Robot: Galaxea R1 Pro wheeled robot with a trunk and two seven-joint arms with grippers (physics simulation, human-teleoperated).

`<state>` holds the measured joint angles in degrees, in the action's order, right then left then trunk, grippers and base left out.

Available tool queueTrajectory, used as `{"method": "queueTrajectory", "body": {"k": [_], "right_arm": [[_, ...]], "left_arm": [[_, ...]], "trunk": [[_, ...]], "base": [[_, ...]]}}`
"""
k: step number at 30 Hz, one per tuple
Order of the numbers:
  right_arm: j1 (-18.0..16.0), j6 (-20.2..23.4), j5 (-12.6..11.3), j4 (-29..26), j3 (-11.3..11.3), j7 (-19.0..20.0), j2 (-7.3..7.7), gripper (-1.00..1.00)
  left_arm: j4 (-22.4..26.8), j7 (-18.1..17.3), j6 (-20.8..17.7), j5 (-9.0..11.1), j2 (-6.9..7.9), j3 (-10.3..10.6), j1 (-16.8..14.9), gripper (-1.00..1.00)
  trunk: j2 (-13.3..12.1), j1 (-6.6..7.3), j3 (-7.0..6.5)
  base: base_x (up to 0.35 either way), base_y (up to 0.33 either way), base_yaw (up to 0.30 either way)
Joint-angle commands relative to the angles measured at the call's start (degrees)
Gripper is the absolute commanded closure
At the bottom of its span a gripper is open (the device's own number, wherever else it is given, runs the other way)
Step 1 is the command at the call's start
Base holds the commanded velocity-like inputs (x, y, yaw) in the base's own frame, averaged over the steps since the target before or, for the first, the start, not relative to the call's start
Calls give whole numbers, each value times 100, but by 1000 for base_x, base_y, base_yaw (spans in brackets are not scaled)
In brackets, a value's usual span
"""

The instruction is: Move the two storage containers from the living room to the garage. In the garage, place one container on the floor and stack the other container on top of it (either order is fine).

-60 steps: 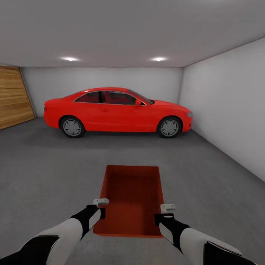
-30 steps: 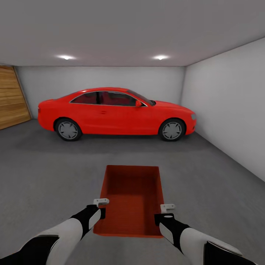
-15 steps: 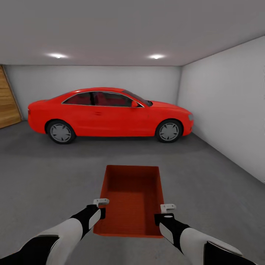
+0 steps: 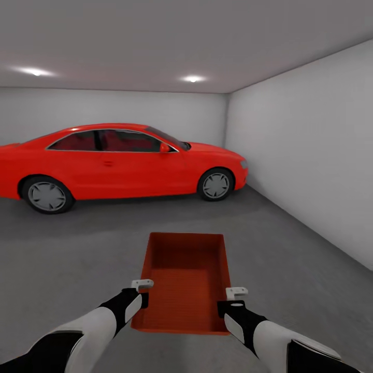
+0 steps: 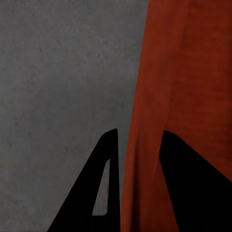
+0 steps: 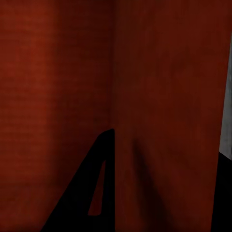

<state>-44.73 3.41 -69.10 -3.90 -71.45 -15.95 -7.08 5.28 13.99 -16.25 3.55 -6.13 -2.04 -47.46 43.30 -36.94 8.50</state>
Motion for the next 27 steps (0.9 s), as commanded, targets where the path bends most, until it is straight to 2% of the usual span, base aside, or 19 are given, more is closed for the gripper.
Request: {"method": "queueTrajectory", "body": {"k": [1, 27], "right_arm": [[-9, -59, 124, 152, 35, -58, 5, 100], [-9, -59, 124, 152, 35, -58, 5, 100]], "left_arm": [[-8, 95, -45, -30, 5, -77, 0, 100], [-7, 95, -41, -30, 5, -77, 0, 100]], "trunk": [[7, -5, 8], [7, -5, 8]], "base": [[323, 0, -288], [323, 0, -288]]}}
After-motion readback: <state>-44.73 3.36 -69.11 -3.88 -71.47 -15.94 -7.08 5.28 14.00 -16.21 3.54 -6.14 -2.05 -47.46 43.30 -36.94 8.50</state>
